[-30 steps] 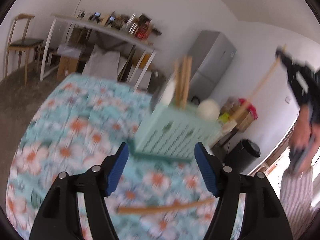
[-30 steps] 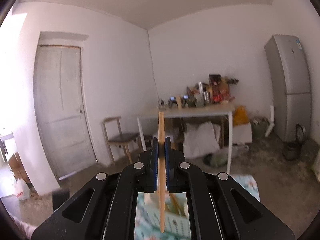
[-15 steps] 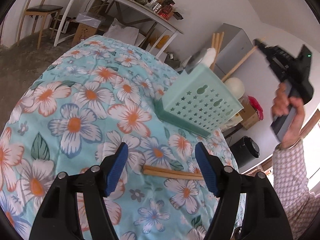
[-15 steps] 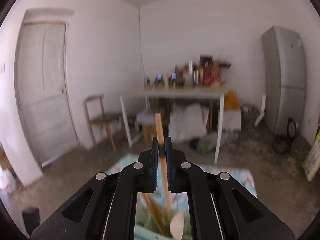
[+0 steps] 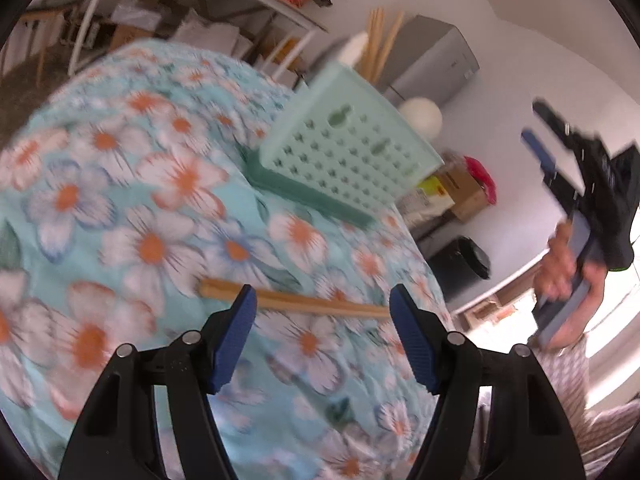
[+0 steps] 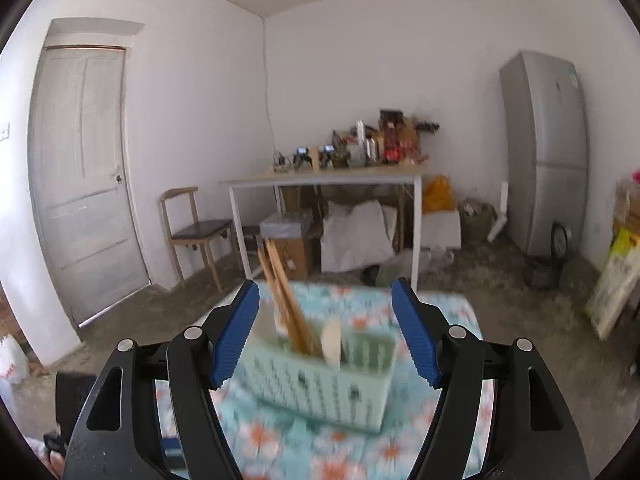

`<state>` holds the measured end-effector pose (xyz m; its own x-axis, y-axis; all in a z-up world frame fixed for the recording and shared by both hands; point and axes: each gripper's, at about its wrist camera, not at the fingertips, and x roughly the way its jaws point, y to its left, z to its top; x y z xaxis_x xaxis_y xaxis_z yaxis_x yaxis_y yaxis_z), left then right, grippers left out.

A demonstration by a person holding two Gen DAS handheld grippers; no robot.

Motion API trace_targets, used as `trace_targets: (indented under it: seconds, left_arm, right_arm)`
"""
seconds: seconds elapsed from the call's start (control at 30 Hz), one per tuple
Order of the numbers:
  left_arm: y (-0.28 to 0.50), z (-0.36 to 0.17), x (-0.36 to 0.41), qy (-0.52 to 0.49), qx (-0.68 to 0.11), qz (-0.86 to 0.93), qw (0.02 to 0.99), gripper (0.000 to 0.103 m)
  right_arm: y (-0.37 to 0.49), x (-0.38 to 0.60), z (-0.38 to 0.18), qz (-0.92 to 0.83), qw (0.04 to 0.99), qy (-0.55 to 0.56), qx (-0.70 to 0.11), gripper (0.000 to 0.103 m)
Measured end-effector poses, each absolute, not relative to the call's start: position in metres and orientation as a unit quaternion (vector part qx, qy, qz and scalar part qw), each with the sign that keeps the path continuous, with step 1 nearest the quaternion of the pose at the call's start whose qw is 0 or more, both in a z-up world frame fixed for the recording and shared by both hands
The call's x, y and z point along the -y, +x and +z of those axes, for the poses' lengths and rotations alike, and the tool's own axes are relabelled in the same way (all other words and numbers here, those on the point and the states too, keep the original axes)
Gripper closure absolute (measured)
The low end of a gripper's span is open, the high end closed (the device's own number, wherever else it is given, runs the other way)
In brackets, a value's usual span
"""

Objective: Organize utensils
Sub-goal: 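Grasp the remaining chopsticks with the left tool while the right tool hovers over them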

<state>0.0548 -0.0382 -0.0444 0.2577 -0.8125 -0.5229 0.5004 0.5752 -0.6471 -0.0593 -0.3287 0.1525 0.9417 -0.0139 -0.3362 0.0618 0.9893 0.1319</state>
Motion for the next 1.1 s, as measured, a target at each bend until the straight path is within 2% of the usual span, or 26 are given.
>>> trace_targets:
  seconds: [0.1, 0.23, 0.27, 0.53, 0.63, 0.7, 0.8, 1.1]
  left_arm:
    - [0.060, -0.059, 0.042, -0.212, -0.473, -0.427, 0.741, 0.049]
    - [0.071, -0.081, 0.042, -0.260, -0.515, -0.401, 0.712, 0.055]
    - [0.073, -0.084, 0.042, -0.266, -0.518, -0.391, 0.713, 0.060]
    - [0.084, -0.091, 0.042, -0.323, -0.533, -0.327, 0.710, 0.069]
    - [0.086, -0.093, 0.043, -0.330, -0.535, -0.303, 0.717, 0.075]
    - [0.086, -0.095, 0.045, -0.330, -0.535, -0.291, 0.721, 0.083]
    - [0.086, -0.096, 0.043, -0.331, -0.532, -0.286, 0.725, 0.086]
    - [0.075, -0.081, 0.048, -0.297, -0.517, -0.311, 0.740, 0.087]
  right_arm:
    - [-0.073, 0.333, 0.123, -0.021, 0.973, 0.109, -0.203, 0.037]
    - [-0.084, 0.339, 0.095, -0.019, 0.960, 0.159, -0.230, 0.037]
    - [-0.086, 0.341, 0.090, -0.018, 0.957, 0.171, -0.232, 0.037]
    - [-0.092, 0.350, 0.085, -0.009, 0.952, 0.209, -0.223, 0.037]
    - [-0.098, 0.353, 0.082, -0.007, 0.952, 0.208, -0.222, 0.037]
    - [-0.101, 0.356, 0.080, -0.006, 0.952, 0.209, -0.224, 0.037]
    - [-0.102, 0.360, 0.076, -0.005, 0.950, 0.216, -0.226, 0.037]
    - [-0.101, 0.362, 0.066, -0.001, 0.944, 0.230, -0.235, 0.037]
